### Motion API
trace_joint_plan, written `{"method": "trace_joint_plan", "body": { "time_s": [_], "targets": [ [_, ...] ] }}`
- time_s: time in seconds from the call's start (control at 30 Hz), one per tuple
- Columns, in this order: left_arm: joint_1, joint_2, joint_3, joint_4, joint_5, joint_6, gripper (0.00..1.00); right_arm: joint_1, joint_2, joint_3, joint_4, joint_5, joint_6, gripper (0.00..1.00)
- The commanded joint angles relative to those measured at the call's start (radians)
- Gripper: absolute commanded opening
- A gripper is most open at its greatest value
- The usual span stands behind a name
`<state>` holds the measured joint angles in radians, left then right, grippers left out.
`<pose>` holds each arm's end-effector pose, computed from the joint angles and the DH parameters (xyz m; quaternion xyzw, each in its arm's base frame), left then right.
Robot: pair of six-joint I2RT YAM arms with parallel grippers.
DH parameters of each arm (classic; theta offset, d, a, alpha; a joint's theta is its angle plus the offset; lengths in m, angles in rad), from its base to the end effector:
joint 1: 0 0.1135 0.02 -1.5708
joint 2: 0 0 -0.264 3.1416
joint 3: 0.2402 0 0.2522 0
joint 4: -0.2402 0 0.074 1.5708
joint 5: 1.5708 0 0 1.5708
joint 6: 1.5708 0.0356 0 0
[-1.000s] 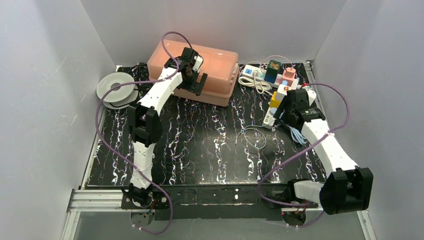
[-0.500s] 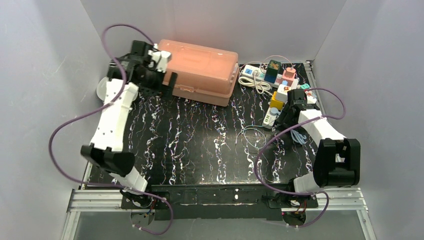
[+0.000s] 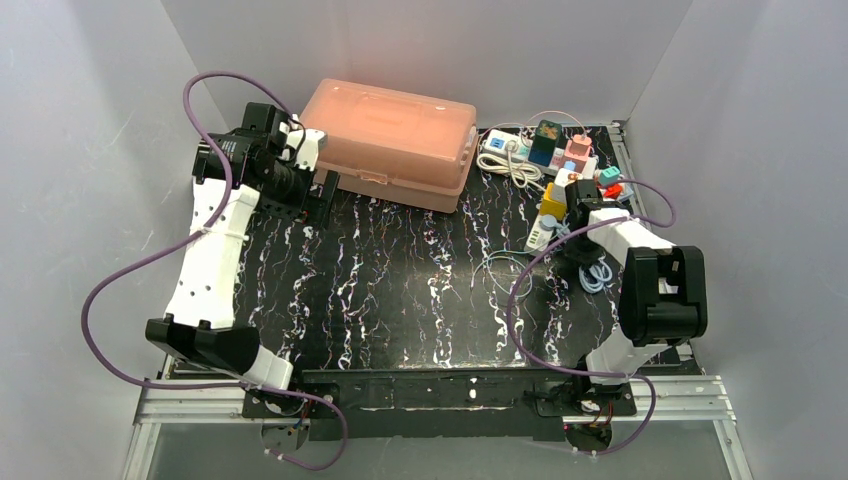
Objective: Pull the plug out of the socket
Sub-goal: Move the socket to the corner of the board.
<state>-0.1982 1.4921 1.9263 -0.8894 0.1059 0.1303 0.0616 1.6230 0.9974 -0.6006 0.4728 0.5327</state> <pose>0.2880 -0.0617 0.4861 0.1662 0.8312 -0.0628 0.5268 0.3036 0.0025 0.1829 0.2626 0.9220 -0.1718 0.2269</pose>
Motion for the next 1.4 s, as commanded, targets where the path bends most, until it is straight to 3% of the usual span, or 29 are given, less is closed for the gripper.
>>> {"method": "trace_joint_plan", "body": {
  "time_s": [0.0,0.27,0.6,0.93,1.1,1.37],
  "targets": [
    [0.004,-0.026,-0.010,-0.088,0.005,-0.006,0.98,0.009,-0.061,0.003,0.051,-0.073,0.037,0.12],
    [0.004,-0.058,-0.064,-0.071,0.009,-0.032,0.98,0.094,-0.172,-0.081,0.039,-0.106,0.078,0.01],
    [0.004,-0.080,-0.069,-0.117,0.033,-0.038,0.98,0.232,-0.350,-0.215,0.013,-0.146,0.185,0.01],
    [0.005,-0.096,-0.089,-0.126,0.065,-0.045,0.98,0.479,-0.440,-0.264,-0.010,-0.151,0.347,0.01],
    [0.004,-0.106,-0.108,-0.117,0.068,-0.050,0.98,0.609,-0.432,-0.251,0.023,-0.163,0.420,0.01],
    [0.004,-0.115,-0.117,-0.130,0.067,-0.045,0.98,0.853,-0.278,-0.070,0.017,-0.111,0.516,0.01]
  ]
}}
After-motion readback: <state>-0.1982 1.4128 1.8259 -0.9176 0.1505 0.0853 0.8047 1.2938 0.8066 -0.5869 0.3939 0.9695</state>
